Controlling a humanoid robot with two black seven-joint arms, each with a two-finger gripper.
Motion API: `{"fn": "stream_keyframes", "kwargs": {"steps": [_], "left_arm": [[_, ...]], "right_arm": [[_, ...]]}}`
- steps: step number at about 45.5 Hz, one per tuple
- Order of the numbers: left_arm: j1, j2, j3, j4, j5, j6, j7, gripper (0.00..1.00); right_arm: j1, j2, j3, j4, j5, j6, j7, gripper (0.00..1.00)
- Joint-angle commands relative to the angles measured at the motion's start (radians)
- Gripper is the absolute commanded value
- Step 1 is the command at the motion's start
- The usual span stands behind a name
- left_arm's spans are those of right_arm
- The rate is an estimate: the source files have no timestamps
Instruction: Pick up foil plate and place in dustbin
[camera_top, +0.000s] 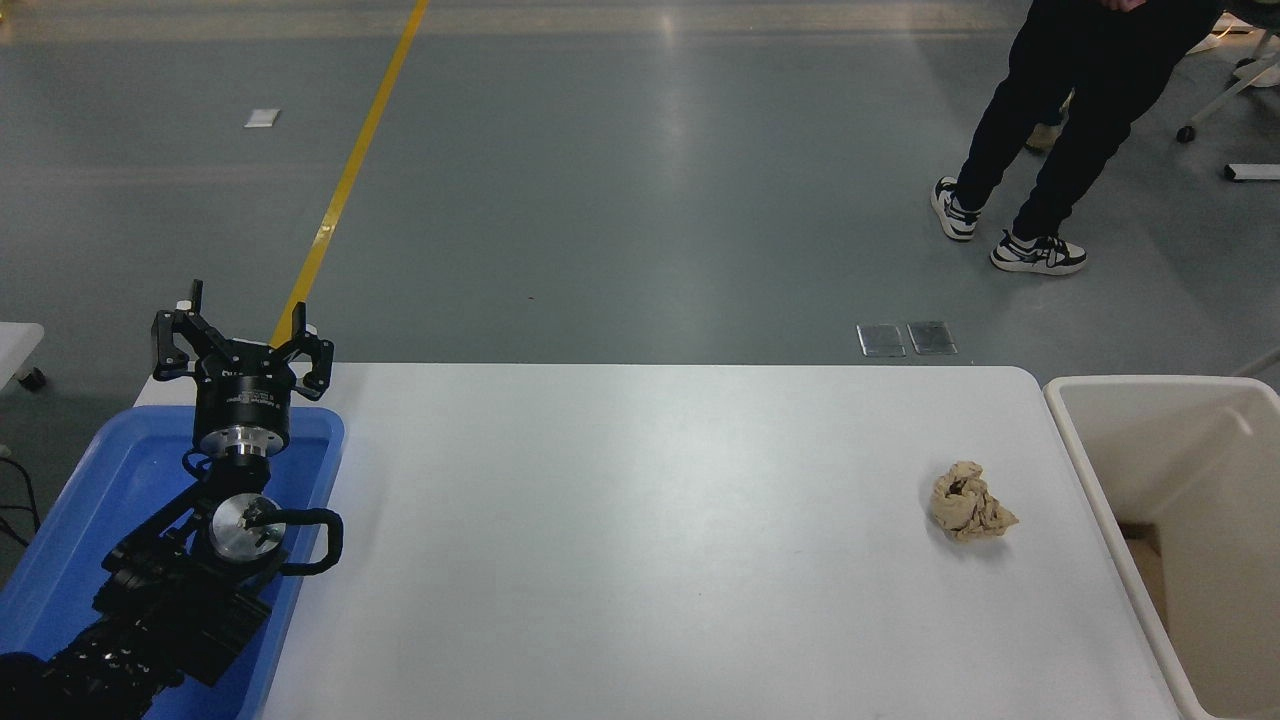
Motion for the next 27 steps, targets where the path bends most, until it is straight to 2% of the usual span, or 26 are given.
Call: {"fn": "stream_keyframes", "kwargs": {"steps": [1, 9, 15, 27], "left_arm": [[0.000, 0.000, 0.001, 0.000, 0.001, -0.001, 0.001, 0.99], [0.000, 0.000, 0.000, 0.000, 0.001, -0.001, 0.001, 0.99], [0.000, 0.000, 0.000, 0.000, 0.003, -0.001, 0.001, 0.99], [0.002, 0.002, 0.000, 0.000, 0.003, -0.001, 0.001, 0.99]], "right_arm": [[0.400, -0.192, -0.125, 0.433, -0.356, 0.034, -0.007, 1.00], [0.704, -0.152, -0.288, 0.619, -0.381, 0.231, -0.017, 1.00], [0.916, -0.037, -0.398, 0.710, -0.378, 0.434, -0.017, 1.00], [1.219, 0.192, -0.525, 0.937, -0.232, 0.537, -0.017, 1.00]]}}
